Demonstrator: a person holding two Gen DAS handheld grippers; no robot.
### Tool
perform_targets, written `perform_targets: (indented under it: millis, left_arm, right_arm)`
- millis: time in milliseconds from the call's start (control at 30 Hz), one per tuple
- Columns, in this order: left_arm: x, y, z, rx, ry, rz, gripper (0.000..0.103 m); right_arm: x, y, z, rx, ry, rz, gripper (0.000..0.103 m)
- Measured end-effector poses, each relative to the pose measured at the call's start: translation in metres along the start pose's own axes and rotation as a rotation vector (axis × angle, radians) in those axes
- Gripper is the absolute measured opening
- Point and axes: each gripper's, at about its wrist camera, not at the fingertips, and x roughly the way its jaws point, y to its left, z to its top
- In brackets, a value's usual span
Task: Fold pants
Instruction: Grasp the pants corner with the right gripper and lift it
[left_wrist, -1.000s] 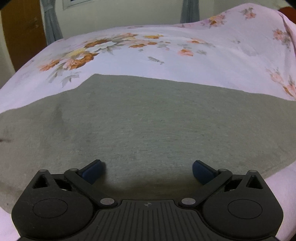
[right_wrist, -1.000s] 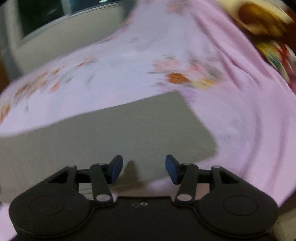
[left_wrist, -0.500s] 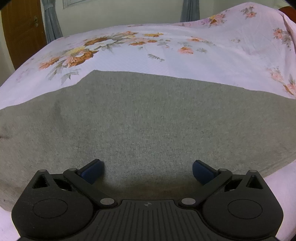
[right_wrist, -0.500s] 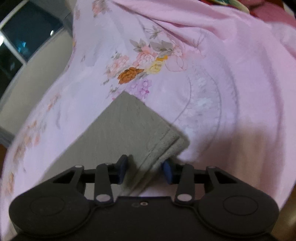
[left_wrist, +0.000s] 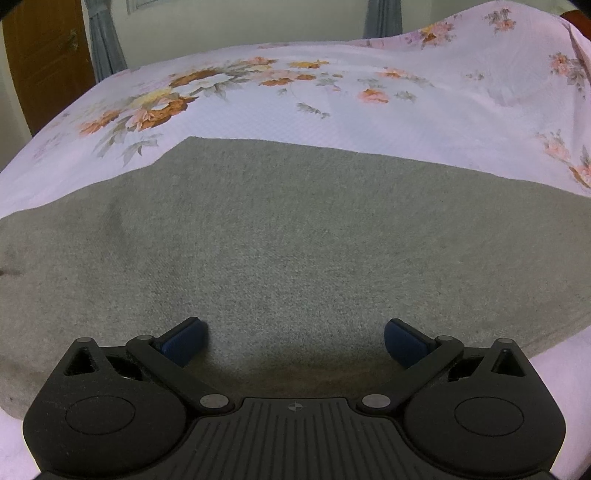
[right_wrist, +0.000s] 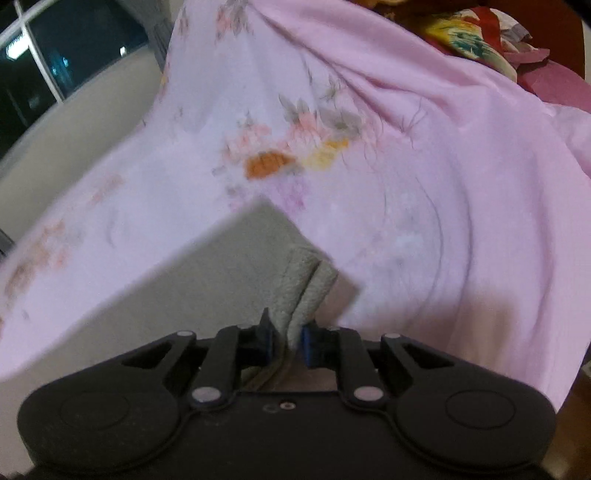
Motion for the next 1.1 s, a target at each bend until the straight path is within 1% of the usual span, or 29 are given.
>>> perform_targets:
  millis: [33,67,133,167,200,233,267,333,400,467,533,600,667,733,800,867,933,967,1000,1033,1067,1100]
  left_arm:
    - [-0.001,0.001,0.003,-0.004,0.007,-0.001,0.103]
    - [-0.003,0.001,0.005,-0.006,0.009,-0.001,0.103]
    - [-0.010,0.002,0.011,-0.008,-0.019,0.002,0.103]
    - [-0.013,0.003,0.013,-0.008,-0.034,0.004,0.103]
    - [-0.014,0.004,0.015,-0.009,-0.040,0.009,0.103]
    - [-0.011,0.006,0.016,-0.010,-0.029,0.014,0.103]
    - [-0.005,0.008,0.016,-0.013,-0.005,0.018,0.103]
    - [0.005,0.011,0.013,-0.019,0.037,0.008,0.103]
    - [0.004,0.013,0.013,-0.021,0.032,-0.005,0.103]
    - [0.001,0.018,0.015,-0.048,0.031,-0.020,0.103]
    - [-0.003,0.025,0.016,-0.086,0.024,-0.033,0.103]
    - [-0.006,0.035,0.018,-0.118,0.017,-0.033,0.103]
    - [-0.008,0.046,0.017,-0.144,0.013,-0.026,0.103]
    - [-0.008,0.057,0.016,-0.162,0.011,-0.014,0.103]
    - [-0.009,0.068,0.013,-0.179,0.008,-0.002,0.103]
    - [-0.010,0.079,0.011,-0.198,0.007,0.010,0.103]
    - [-0.010,0.089,0.008,-0.221,0.012,0.009,0.103]
    - [-0.010,0.093,0.007,-0.236,0.016,0.003,0.103]
    - [-0.010,0.097,0.007,-0.254,0.021,-0.010,0.103]
    - [-0.010,0.100,0.007,-0.272,0.025,-0.029,0.103]
    - [-0.009,0.102,0.007,-0.290,0.028,-0.052,0.103]
    - [-0.009,0.104,0.008,-0.306,0.032,-0.077,0.103]
  right_arm:
    - [0.000,0.000,0.002,0.013,0.007,0.000,0.016]
    - [-0.001,-0.001,0.004,0.039,0.012,0.014,0.021]
    - [-0.005,-0.007,0.008,0.098,0.009,0.057,0.023]
    - [-0.005,-0.007,0.007,0.093,0.011,0.049,0.023]
    - [-0.002,-0.005,0.007,0.077,0.025,0.034,0.022]
    - [-0.002,-0.004,0.005,0.071,0.028,0.027,0.021]
    - [-0.005,-0.002,0.005,0.077,0.016,0.035,0.017]
    - [-0.015,0.010,0.008,0.057,-0.025,0.062,0.016]
    - [-0.023,0.026,0.012,0.031,-0.054,0.103,0.015]
    - [-0.032,0.047,0.017,0.005,-0.081,0.158,0.015]
    - [-0.041,0.077,0.019,-0.031,-0.101,0.235,0.015]
    - [-0.048,0.110,0.016,-0.089,-0.106,0.300,0.015]
    - [-0.055,0.150,0.007,-0.170,-0.098,0.377,0.015]
    - [-0.059,0.185,-0.008,-0.241,-0.071,0.448,0.015]
    - [-0.057,0.219,-0.032,-0.301,-0.025,0.512,0.015]
    - [-0.050,0.243,-0.057,-0.355,0.030,0.549,0.015]
    - [-0.035,0.261,-0.087,-0.411,0.122,0.562,0.022]
    - [-0.027,0.267,-0.100,-0.440,0.164,0.544,0.033]
    - [-0.020,0.271,-0.112,-0.469,0.195,0.514,0.048]
    - [-0.016,0.273,-0.122,-0.491,0.223,0.498,0.058]
    - [-0.017,0.273,-0.128,-0.498,0.234,0.515,0.070]
    - [-0.022,0.272,-0.131,-0.502,0.228,0.529,0.075]
